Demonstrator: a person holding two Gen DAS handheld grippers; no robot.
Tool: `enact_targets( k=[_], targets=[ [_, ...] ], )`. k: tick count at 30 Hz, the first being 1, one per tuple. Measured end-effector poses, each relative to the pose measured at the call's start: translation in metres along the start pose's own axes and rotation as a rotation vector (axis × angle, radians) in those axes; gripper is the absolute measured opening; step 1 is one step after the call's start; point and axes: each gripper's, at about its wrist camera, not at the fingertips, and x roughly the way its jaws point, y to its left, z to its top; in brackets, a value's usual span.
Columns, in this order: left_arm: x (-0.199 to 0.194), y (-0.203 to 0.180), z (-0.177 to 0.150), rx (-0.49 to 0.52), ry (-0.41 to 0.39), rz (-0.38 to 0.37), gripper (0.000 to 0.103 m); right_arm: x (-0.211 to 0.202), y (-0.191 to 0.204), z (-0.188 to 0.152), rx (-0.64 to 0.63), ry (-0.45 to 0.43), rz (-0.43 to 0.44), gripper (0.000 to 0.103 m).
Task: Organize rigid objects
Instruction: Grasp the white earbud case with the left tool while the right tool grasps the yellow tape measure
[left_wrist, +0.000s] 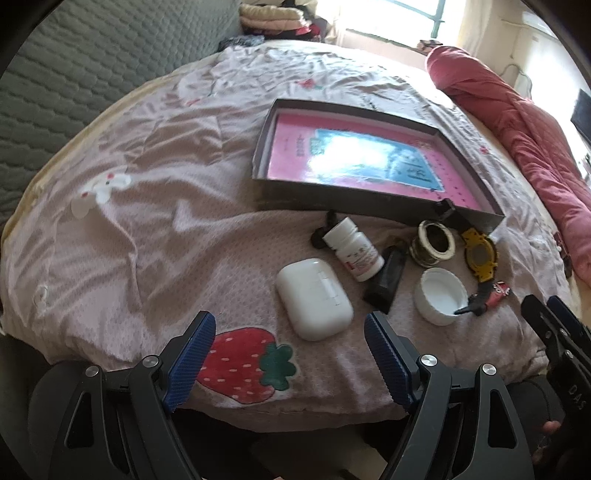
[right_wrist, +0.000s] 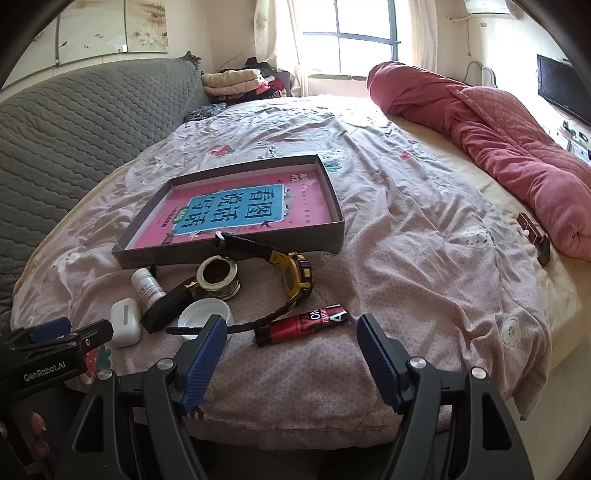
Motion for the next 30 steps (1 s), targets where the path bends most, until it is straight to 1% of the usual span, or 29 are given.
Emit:
enact_targets(
  k=[4, 7, 9, 13, 15, 18, 20, 26, 30],
  targets=[
    [0.009, 0.002, 0.001, -0.011, 0.018, 0.011, 0.084, 0.006, -0.002, 0.001, 0.031, 0.011, 0.025, 0.072],
    [0.017, 0.002, 0.004, -0.024, 0.036, 0.027, 0.084, 0.009, -0.003, 0.002, 0.031, -0.004, 0.031, 0.072],
    [0.021, 0.000, 0.007, -0.033, 0.042, 0.026, 0.084, 0.011, -0.003, 0.003, 0.026, -0.011, 0.028, 0.072],
    [0.030, -0.008, 0.007, -0.013, 0.057, 0.038, 0.084, 0.015, -0.003, 0.004, 0.029, -0.020, 0.037, 0.072],
    [0.035, -0.010, 0.006, -0.009, 0.069, 0.043, 0.084, 0.018, -0.003, 0.005, 0.026, -0.014, 0.033, 0.072],
    [0.043, -0.010, 0.006, -0.022, 0.088, 0.070, 0.084, 0.020, -0.004, 0.004, 0.016, -0.006, 0.019, 0.072],
    [0.047, -0.010, 0.007, -0.038, 0.100, 0.064, 0.084, 0.023, -0.005, 0.005, 0.022, -0.009, 0.021, 0.072],
    [0.058, -0.007, 0.012, -0.067, 0.105, 0.079, 0.084, 0.036, -0.005, 0.008, 0.029, -0.005, 0.025, 0.072],
    [0.065, -0.007, 0.014, -0.065, 0.114, 0.078, 0.084, 0.048, -0.007, 0.013, 0.044, 0.000, 0.015, 0.072]
  ],
)
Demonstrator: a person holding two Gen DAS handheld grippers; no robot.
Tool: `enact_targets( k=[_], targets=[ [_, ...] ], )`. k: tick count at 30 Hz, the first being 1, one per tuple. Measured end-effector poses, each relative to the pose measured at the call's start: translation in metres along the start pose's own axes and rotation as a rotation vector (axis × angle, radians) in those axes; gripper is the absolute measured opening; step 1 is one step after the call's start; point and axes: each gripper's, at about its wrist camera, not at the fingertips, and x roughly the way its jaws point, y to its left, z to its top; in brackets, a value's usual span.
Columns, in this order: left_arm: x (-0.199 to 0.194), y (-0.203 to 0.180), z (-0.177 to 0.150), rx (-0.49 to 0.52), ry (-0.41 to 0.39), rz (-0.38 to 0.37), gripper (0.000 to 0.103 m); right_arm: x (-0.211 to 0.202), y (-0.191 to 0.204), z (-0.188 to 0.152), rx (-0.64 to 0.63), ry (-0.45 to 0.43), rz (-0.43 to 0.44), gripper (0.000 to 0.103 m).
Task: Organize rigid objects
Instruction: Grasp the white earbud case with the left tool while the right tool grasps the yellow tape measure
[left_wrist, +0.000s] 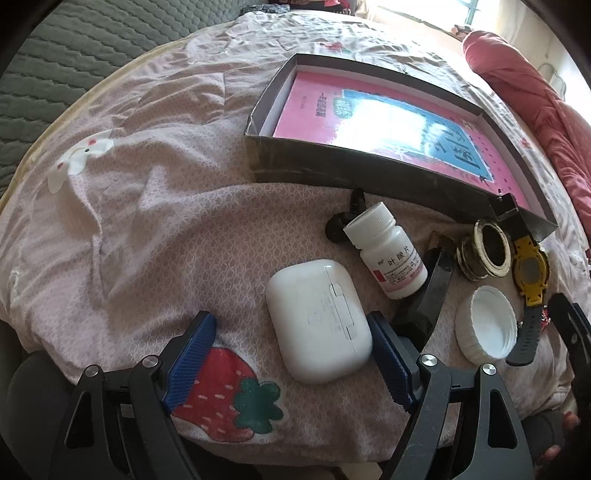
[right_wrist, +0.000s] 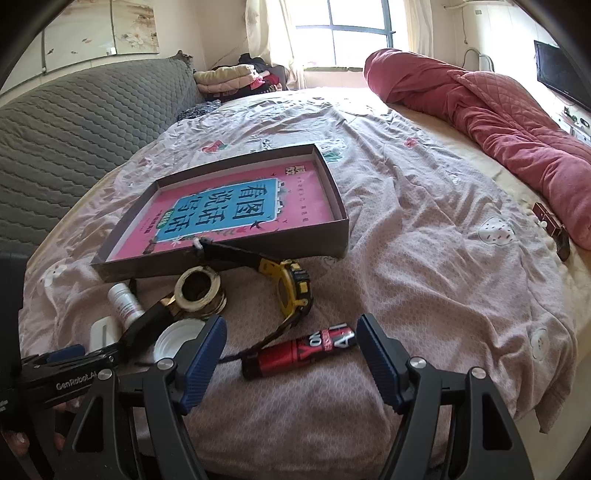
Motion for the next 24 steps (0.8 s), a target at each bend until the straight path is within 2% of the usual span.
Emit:
enact_targets(
  k=[7, 11, 15, 18, 20, 24],
  targets=[
    [0.004, 0.001, 0.003, 0.034, 0.000, -0.012, 0.084, 0.027, -0.011, 0.011, 0.002, 0.041, -0.018, 0.072],
    [0.004, 0.001, 0.002, 0.044, -0.008, -0.015, 0.084, 0.039, -0.013, 0.014, -0.029, 0.066, -0.029, 0.063],
    [0.003, 0.000, 0.001, 0.054, -0.022, -0.018, 0.082, 0.042, -0.003, 0.015, -0.096, 0.071, -0.029, 0.061],
    [-0.002, 0.001, 0.000, 0.053, -0.032, -0.036, 0.069, 0.045, 0.004, 0.017, -0.134, 0.074, -0.023, 0.054],
    [-0.006, 0.003, 0.001, 0.052, -0.042, -0.054, 0.053, 0.048, 0.007, 0.017, -0.153, 0.079, -0.025, 0.043],
    [-0.004, 0.007, 0.003, 0.038, -0.030, -0.078, 0.052, 0.052, 0.017, 0.016, -0.206, 0.064, -0.019, 0.038]
  ],
)
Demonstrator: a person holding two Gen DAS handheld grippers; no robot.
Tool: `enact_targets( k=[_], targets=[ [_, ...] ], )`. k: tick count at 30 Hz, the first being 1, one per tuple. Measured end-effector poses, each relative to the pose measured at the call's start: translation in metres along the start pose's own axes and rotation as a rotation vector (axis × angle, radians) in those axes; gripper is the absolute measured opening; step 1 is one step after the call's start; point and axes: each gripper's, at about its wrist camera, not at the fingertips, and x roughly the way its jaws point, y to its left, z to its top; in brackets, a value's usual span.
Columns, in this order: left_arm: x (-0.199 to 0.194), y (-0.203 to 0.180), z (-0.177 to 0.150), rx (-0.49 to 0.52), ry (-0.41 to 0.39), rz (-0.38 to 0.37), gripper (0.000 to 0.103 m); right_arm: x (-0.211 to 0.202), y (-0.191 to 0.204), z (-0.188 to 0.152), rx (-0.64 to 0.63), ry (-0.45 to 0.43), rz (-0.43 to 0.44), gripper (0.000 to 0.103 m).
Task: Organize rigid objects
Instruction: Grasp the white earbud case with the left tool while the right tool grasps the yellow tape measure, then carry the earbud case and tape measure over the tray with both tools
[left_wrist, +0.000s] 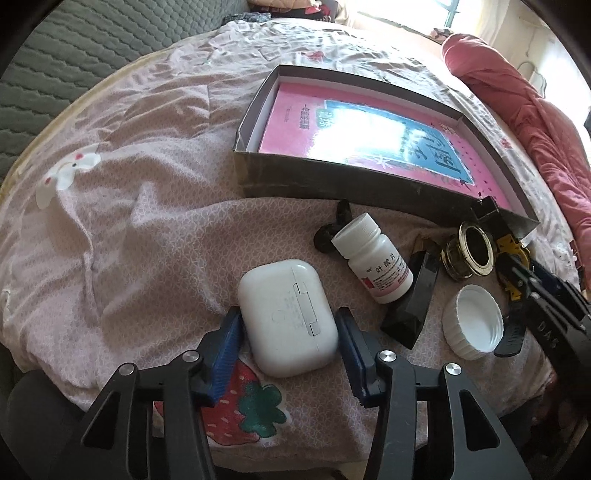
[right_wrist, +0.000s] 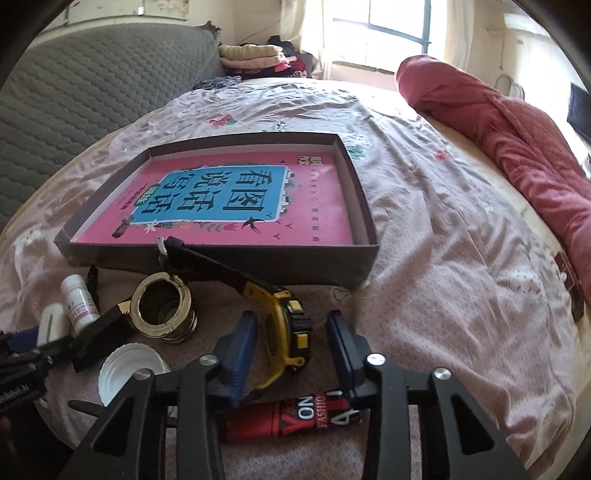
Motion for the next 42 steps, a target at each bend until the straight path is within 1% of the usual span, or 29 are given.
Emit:
enact_targets(
  k=[1, 3, 4, 5, 7, 9, 14, 15, 18, 21, 28, 30, 33, 35, 42],
  targets=[
    [0.001, 0.001, 0.000, -0.001, -0.001, -0.005, 0.052, 0.003, 0.003, 0.000, -0.011, 0.010, 0.016, 0.037],
    [0.001, 0.001, 0.000, 0.003, -0.003, -0.009, 0.052, 0.007, 0.005, -0.002, -0.024, 0.024, 0.018, 0.036],
    [0.001, 0.001, 0.000, 0.003, -0.004, -0.012, 0.052, 0.008, 0.005, -0.002, -0.017, 0.025, 0.025, 0.033],
    [0.001, 0.001, 0.000, 0.004, -0.005, -0.015, 0.051, 0.007, 0.001, -0.002, 0.003, 0.022, 0.039, 0.028],
    [0.000, 0.002, -0.001, 0.003, -0.009, -0.023, 0.051, 0.004, -0.008, -0.002, 0.050, 0.018, 0.082, 0.025],
    [-0.001, 0.003, -0.002, 0.004, -0.012, -0.028, 0.051, 0.001, -0.017, -0.003, 0.097, 0.006, 0.117, 0.024],
    [-0.008, 0.006, -0.003, -0.012, -0.018, -0.057, 0.049, -0.005, -0.024, -0.004, 0.146, -0.023, 0.168, 0.019],
    [-0.010, 0.008, -0.003, -0.019, -0.019, -0.070, 0.049, -0.009, -0.025, -0.004, 0.156, -0.038, 0.180, 0.019],
    [-0.014, 0.008, -0.003, -0.022, -0.029, -0.079, 0.047, -0.012, -0.027, -0.003, 0.174, -0.052, 0.193, 0.019],
    [-0.020, 0.007, -0.003, -0.017, -0.046, -0.090, 0.045, -0.015, -0.031, -0.003, 0.209, -0.067, 0.227, 0.018],
    [-0.020, 0.008, -0.001, -0.014, -0.051, -0.111, 0.043, -0.024, -0.037, -0.004, 0.237, -0.104, 0.256, 0.018],
    [-0.015, 0.010, -0.001, -0.025, -0.037, -0.117, 0.043, -0.024, -0.037, -0.003, 0.238, -0.104, 0.256, 0.018],
    [-0.006, 0.009, 0.001, -0.023, 0.004, -0.097, 0.043, -0.025, -0.036, -0.004, 0.239, -0.106, 0.266, 0.018],
    [-0.001, 0.008, 0.003, -0.029, 0.013, -0.089, 0.043, -0.024, -0.036, -0.004, 0.241, -0.102, 0.269, 0.018],
    [0.009, 0.002, 0.013, -0.006, 0.009, -0.054, 0.043, -0.023, -0.035, -0.003, 0.243, -0.104, 0.272, 0.018]
  ],
)
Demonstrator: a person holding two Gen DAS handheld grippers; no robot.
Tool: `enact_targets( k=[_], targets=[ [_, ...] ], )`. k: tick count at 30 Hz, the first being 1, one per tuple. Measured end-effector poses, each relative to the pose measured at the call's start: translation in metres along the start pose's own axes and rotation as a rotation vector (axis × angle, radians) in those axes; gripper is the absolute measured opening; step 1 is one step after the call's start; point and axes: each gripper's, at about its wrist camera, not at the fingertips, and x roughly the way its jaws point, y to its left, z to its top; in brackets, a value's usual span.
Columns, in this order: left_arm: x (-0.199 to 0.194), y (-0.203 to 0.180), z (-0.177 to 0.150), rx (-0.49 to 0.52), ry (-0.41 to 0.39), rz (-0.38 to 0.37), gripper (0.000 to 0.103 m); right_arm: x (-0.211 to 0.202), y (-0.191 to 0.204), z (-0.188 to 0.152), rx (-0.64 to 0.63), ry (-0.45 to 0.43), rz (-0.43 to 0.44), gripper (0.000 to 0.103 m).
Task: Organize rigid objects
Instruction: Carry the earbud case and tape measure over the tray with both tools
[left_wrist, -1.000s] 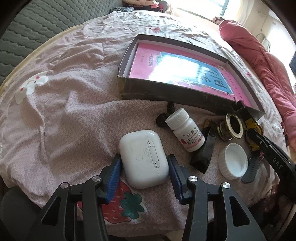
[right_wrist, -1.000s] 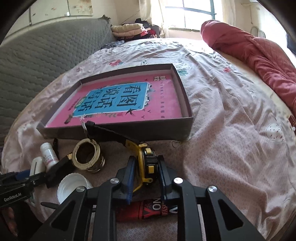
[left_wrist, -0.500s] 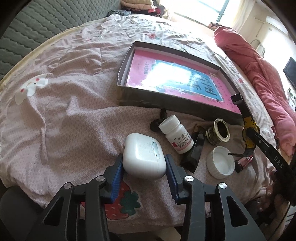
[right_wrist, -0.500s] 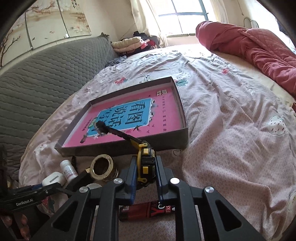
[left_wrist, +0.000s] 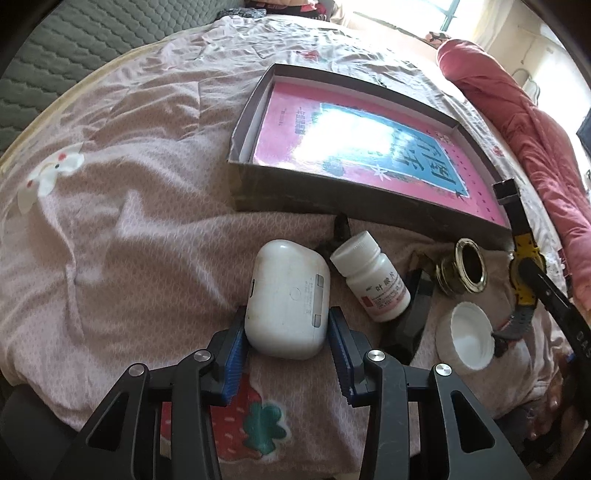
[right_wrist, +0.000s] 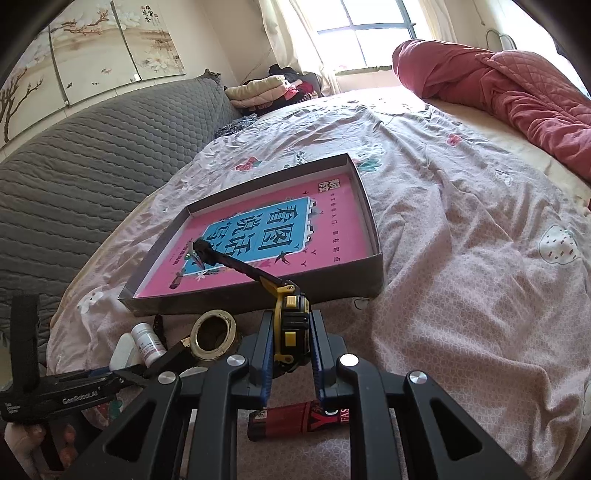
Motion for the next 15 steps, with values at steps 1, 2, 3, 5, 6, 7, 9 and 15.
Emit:
enact_targets(
  k=[1, 2, 3, 5, 6, 7, 9, 15],
  targets=[
    [0.001, -0.001, 0.002, 0.005, -0.002, 0.005, 0.043, 0.001, -0.001, 0.001, 0.002, 0.003, 0.006, 0.018],
    [0.003, -0.001, 0.003, 0.006, 0.000, 0.008, 0.043, 0.002, -0.002, 0.001, 0.003, 0.004, 0.005, 0.018],
    [0.005, -0.001, 0.006, 0.001, 0.003, 0.006, 0.043, 0.002, -0.002, 0.001, 0.001, 0.004, 0.003, 0.018],
    [0.008, 0.001, 0.009, -0.011, 0.008, -0.003, 0.043, 0.003, -0.002, 0.001, 0.001, 0.005, 0.006, 0.018],
    [0.009, 0.002, 0.012, -0.018, 0.009, -0.009, 0.043, 0.002, -0.001, 0.000, -0.002, 0.004, 0.003, 0.018],
    [0.009, 0.003, 0.013, -0.021, 0.008, -0.015, 0.043, 0.002, -0.001, 0.000, -0.001, 0.004, 0.006, 0.018],
    [0.009, 0.002, 0.015, 0.001, -0.001, -0.018, 0.042, 0.002, -0.001, 0.001, 0.000, -0.001, 0.008, 0.018],
    [-0.003, 0.006, 0.015, 0.018, -0.035, -0.070, 0.042, -0.001, -0.002, 0.001, 0.005, -0.009, 0.012, 0.018]
  ],
)
